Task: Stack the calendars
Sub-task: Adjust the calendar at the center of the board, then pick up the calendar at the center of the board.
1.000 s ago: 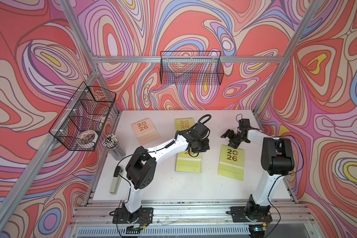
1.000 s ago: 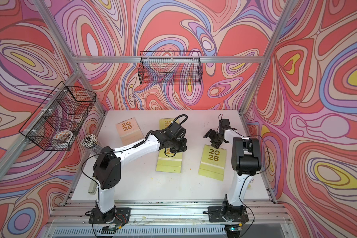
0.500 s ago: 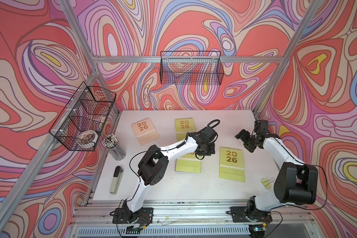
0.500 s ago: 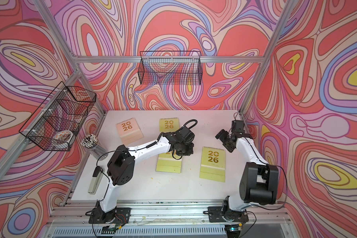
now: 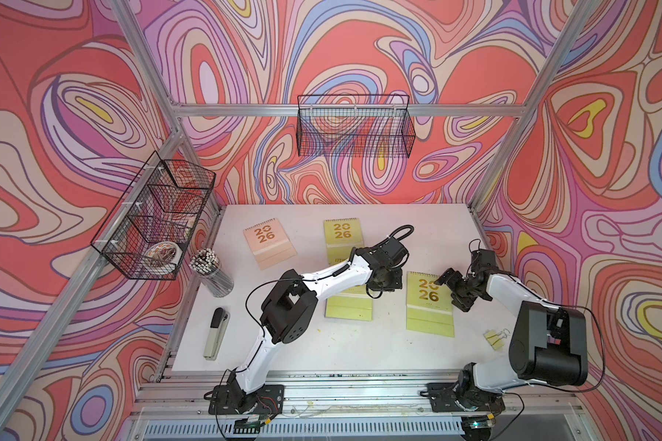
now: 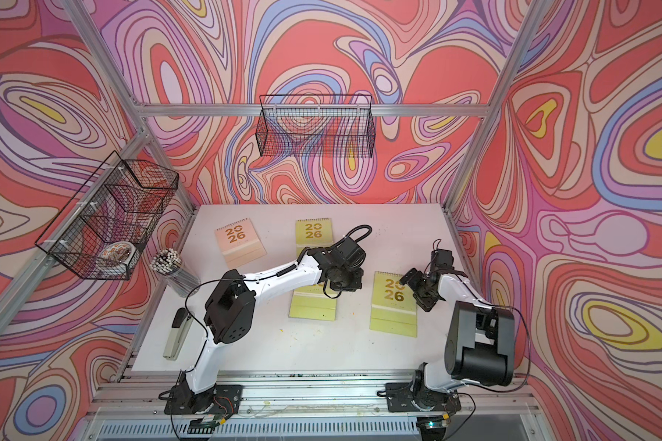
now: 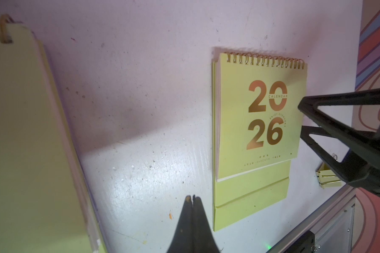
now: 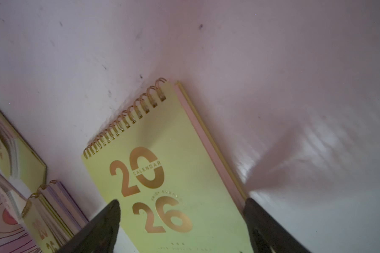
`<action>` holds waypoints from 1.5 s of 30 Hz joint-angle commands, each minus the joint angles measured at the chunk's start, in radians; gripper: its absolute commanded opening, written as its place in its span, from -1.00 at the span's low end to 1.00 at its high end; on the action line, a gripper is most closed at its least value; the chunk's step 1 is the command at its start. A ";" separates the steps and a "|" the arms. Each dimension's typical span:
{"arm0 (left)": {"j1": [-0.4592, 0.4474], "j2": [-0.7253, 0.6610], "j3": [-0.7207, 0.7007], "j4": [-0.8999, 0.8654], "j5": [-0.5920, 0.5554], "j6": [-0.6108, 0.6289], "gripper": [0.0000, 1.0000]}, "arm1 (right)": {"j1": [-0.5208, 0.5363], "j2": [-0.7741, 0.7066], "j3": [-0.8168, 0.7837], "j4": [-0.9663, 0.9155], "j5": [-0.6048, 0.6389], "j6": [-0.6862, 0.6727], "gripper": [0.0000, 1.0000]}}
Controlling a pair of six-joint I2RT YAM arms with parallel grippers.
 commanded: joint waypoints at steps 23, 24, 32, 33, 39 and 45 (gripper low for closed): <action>-0.002 0.142 0.139 -0.189 -0.080 0.069 -1.00 | 0.004 -0.009 -0.038 -0.016 -0.087 -0.155 0.67; -0.002 0.145 0.142 -0.190 -0.078 0.070 -1.00 | 0.004 -0.006 -0.042 -0.015 -0.092 -0.158 0.67; -0.002 0.179 0.165 -0.206 -0.061 0.076 -1.00 | 0.004 0.016 -0.074 0.006 -0.148 -0.178 0.64; -0.002 0.183 0.168 -0.208 -0.059 0.078 -1.00 | 0.004 0.022 -0.077 0.007 -0.155 -0.179 0.63; -0.003 0.204 0.181 -0.208 -0.023 0.078 -1.00 | 0.004 0.041 -0.096 0.025 -0.193 -0.183 0.61; -0.002 0.223 0.193 -0.214 0.003 0.075 -1.00 | 0.004 0.050 -0.112 0.049 -0.228 -0.180 0.60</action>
